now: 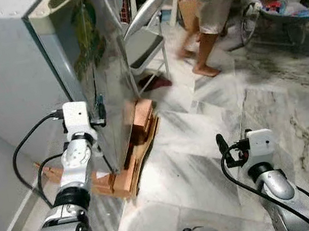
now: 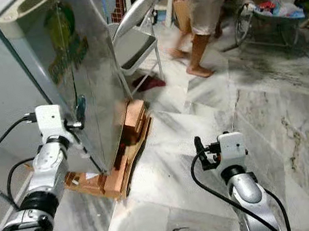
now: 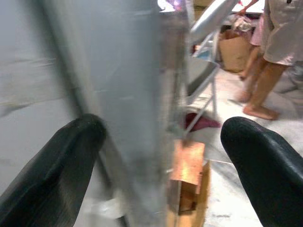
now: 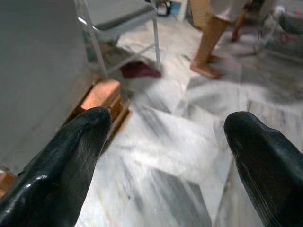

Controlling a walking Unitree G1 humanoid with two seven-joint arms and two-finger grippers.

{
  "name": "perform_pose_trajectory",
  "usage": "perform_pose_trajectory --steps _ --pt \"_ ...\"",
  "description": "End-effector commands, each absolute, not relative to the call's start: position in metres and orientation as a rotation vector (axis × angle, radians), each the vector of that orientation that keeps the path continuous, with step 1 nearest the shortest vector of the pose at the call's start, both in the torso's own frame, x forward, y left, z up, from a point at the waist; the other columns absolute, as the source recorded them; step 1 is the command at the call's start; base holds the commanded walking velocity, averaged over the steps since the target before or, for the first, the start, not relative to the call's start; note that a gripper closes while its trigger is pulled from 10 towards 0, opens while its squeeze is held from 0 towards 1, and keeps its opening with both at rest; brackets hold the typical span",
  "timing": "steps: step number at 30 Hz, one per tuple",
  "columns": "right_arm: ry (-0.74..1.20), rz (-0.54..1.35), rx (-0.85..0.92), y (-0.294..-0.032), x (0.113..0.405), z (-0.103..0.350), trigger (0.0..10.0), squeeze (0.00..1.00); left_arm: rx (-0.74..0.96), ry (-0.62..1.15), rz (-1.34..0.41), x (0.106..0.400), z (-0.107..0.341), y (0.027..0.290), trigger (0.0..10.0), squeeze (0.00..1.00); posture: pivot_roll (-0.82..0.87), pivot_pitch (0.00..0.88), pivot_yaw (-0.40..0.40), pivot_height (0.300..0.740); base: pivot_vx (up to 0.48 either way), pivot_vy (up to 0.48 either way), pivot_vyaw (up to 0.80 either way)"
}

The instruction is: Restocking fridge

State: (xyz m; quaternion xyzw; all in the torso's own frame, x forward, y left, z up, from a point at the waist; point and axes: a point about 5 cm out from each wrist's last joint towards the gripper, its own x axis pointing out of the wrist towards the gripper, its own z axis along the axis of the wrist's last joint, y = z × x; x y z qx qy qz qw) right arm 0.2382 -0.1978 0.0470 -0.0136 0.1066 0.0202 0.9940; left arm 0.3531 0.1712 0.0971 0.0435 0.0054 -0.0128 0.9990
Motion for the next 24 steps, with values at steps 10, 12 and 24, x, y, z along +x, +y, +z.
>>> perform_pose_trajectory --steps 10,12,24 --pt "0.227 0.025 -0.030 -0.205 0.236 0.046 10.0 0.00 0.100 -0.001 -0.059 0.357 0.100 0.166 10.0 0.00 -0.05 0.139 -0.055 0.740 0.000 0.000 0.00" --pt "0.227 0.025 -0.030 -0.205 0.236 0.046 10.0 0.00 0.100 -0.001 -0.059 0.357 0.100 0.166 10.0 0.00 -0.05 0.139 -0.055 0.740 0.000 0.000 0.00" --pt "0.327 0.027 -0.026 -0.209 0.225 0.028 10.0 0.00 0.159 -0.185 -0.932 0.318 0.132 -0.008 10.0 0.00 -0.03 0.133 -0.035 0.740 0.000 0.000 0.00"
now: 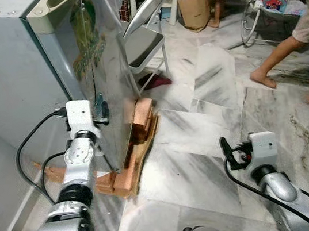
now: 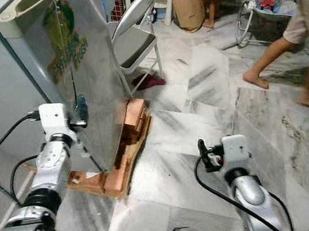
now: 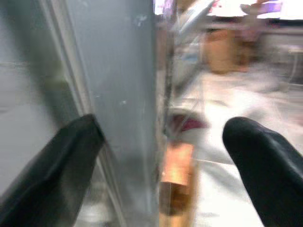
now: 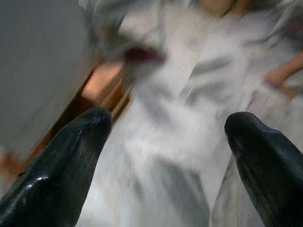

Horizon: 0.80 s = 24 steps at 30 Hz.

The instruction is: Restocking fridge

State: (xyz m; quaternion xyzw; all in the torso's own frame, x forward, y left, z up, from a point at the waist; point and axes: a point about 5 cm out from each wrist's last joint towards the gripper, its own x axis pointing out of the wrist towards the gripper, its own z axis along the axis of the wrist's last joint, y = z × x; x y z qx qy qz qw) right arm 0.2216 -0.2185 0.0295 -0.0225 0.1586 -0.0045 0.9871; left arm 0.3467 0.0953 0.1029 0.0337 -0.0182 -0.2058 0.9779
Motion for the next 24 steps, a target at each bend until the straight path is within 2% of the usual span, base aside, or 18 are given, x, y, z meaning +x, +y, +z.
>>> perform_pose_trajectory --steps 1,5,9,11,12,13,15,21,24 --pt "0.336 0.033 -0.026 -0.208 0.224 0.027 10.0 0.00 0.141 -0.211 -1.045 0.305 0.138 -0.030 10.0 0.00 -0.03 0.131 -0.033 0.740 0.000 0.000 0.00" --pt "0.333 0.043 -0.024 -0.205 0.225 0.027 10.0 0.00 0.106 -0.191 -1.058 0.303 0.137 -0.032 10.0 0.00 -0.03 0.130 -0.030 0.740 0.000 0.000 0.00" --pt "0.334 0.047 -0.012 -0.205 0.226 0.026 10.0 0.00 0.089 -0.162 -1.000 0.311 0.133 -0.016 10.0 0.00 -0.02 0.128 -0.028 0.740 0.000 0.000 0.00" --pt "0.333 0.052 -0.007 -0.203 0.227 0.025 10.0 0.00 0.111 -0.154 -0.901 0.320 0.128 0.003 10.0 0.00 -0.01 0.126 -0.026 0.740 0.000 0.000 0.00" --pt "0.333 0.052 -0.007 -0.203 0.227 0.025 10.0 0.00 0.111 -0.154 -0.901 0.320 0.128 0.003 10.0 0.00 -0.01 0.126 -0.026 0.740 0.000 0.000 0.00" --pt "0.331 0.055 -0.005 -0.203 0.227 0.026 10.0 0.00 0.138 -0.154 -0.816 0.326 0.124 0.021 10.0 0.00 -0.01 0.125 -0.027 0.740 0.000 0.000 0.00" --pt "0.328 0.060 -0.003 -0.202 0.228 0.026 10.0 0.00 0.150 -0.140 -0.747 0.329 0.122 0.038 10.0 0.00 0.00 0.124 -0.027 0.740 0.000 0.000 0.00" --pt "0.296 0.083 0.005 -0.199 0.231 0.028 10.0 0.00 0.192 -0.089 -0.574 0.329 0.110 0.092 10.0 0.00 0.01 0.122 -0.027 0.740 0.000 0.000 0.00" --pt "0.292 0.088 -0.003 -0.199 0.231 0.029 10.0 0.00 0.211 -0.071 -0.531 0.326 0.103 0.106 10.0 0.00 0.01 0.122 -0.026 0.740 0.000 0.000 0.00"
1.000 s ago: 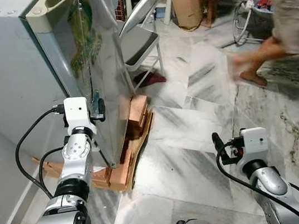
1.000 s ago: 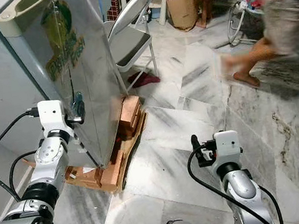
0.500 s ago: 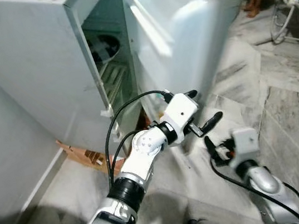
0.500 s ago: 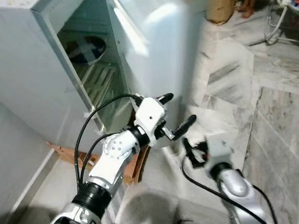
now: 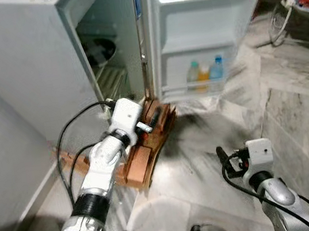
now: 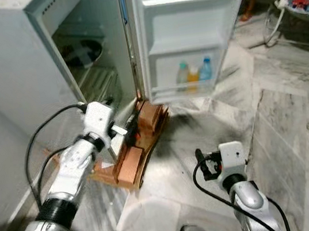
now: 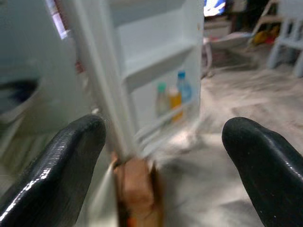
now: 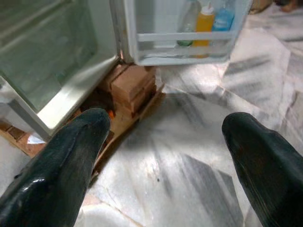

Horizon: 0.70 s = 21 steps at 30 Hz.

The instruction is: Restocking fridge

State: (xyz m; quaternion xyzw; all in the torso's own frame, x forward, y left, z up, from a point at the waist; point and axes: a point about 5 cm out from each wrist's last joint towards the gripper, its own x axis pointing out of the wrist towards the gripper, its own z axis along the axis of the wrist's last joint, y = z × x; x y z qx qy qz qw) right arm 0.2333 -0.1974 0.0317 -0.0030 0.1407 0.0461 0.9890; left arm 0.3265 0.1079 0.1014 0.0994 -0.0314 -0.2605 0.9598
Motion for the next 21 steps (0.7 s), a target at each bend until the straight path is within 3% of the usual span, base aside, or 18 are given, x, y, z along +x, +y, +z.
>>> perform_pose_trajectory --steps 1,9,13,21 --pt "0.287 0.087 -0.011 -0.199 0.231 0.030 10.0 0.00 0.216 -0.061 -0.492 0.322 0.098 0.115 10.0 0.00 0.01 0.123 -0.025 0.740 0.000 0.000 0.00" --pt "0.245 0.096 -0.029 -0.195 0.238 0.038 10.0 0.00 0.170 -0.009 -0.288 0.293 0.081 0.158 10.0 0.00 0.04 0.138 -0.026 0.740 0.000 -0.031 0.00" --pt "0.239 0.099 -0.030 -0.194 0.241 0.039 10.0 0.00 0.180 -0.002 -0.247 0.287 0.081 0.163 10.0 0.00 0.05 0.146 -0.025 0.740 0.000 -0.273 0.00" --pt "0.204 0.118 -0.036 -0.186 0.254 0.047 10.0 0.00 0.189 0.013 -0.209 0.269 0.081 0.171 10.0 0.00 0.06 0.161 -0.033 0.740 0.285 -0.370 -0.16"
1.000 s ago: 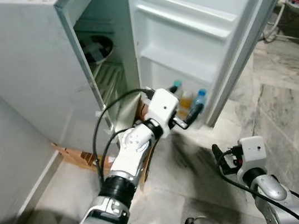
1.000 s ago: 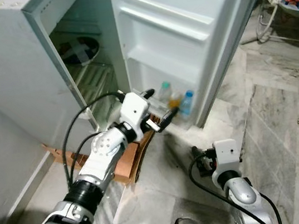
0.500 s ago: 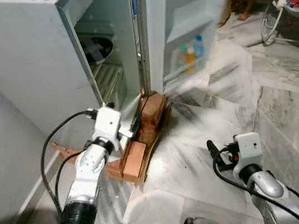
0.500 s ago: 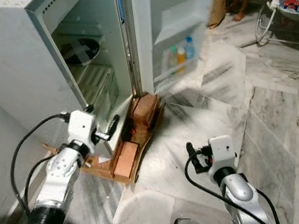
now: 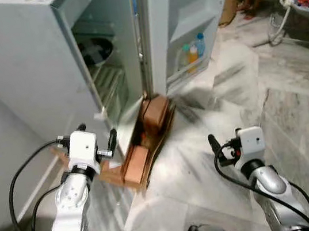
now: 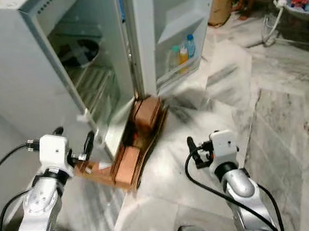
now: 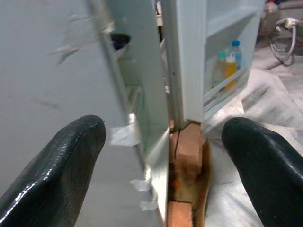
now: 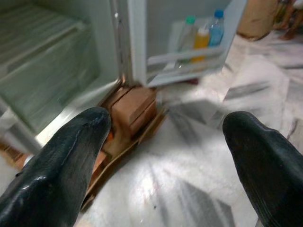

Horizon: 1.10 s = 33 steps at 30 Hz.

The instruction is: Restocking fridge

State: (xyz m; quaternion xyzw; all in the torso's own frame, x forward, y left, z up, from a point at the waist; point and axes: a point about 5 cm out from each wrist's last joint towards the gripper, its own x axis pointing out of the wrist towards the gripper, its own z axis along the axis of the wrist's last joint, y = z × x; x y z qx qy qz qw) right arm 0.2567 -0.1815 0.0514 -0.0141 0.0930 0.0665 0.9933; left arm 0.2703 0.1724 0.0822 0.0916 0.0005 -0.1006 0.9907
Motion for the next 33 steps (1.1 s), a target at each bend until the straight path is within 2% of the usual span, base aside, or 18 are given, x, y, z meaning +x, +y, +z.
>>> perform_pose_trajectory --steps 1,17,27,33 --pt "0.204 0.118 -0.037 -0.186 0.254 0.047 10.0 0.00 0.190 0.015 -0.207 0.268 0.081 0.171 10.0 0.00 0.06 0.161 -0.033 0.740 0.304 -0.371 -0.45" --pt "0.180 0.111 -0.024 -0.179 0.256 0.049 10.0 0.00 0.160 0.072 -0.199 0.263 0.074 0.161 10.0 0.00 0.05 0.119 -0.030 0.740 0.374 -0.290 -0.37" --pt "0.174 0.108 -0.025 -0.179 0.259 0.048 10.0 0.00 0.161 0.066 -0.198 0.271 0.077 0.158 10.0 0.00 0.05 0.097 -0.031 0.740 0.440 0.000 -0.69" --pt "0.172 0.106 -0.028 -0.179 0.260 0.048 10.0 0.00 0.165 0.055 -0.216 0.281 0.079 0.150 10.0 0.00 0.05 0.090 -0.030 0.740 0.477 0.000 -0.37"
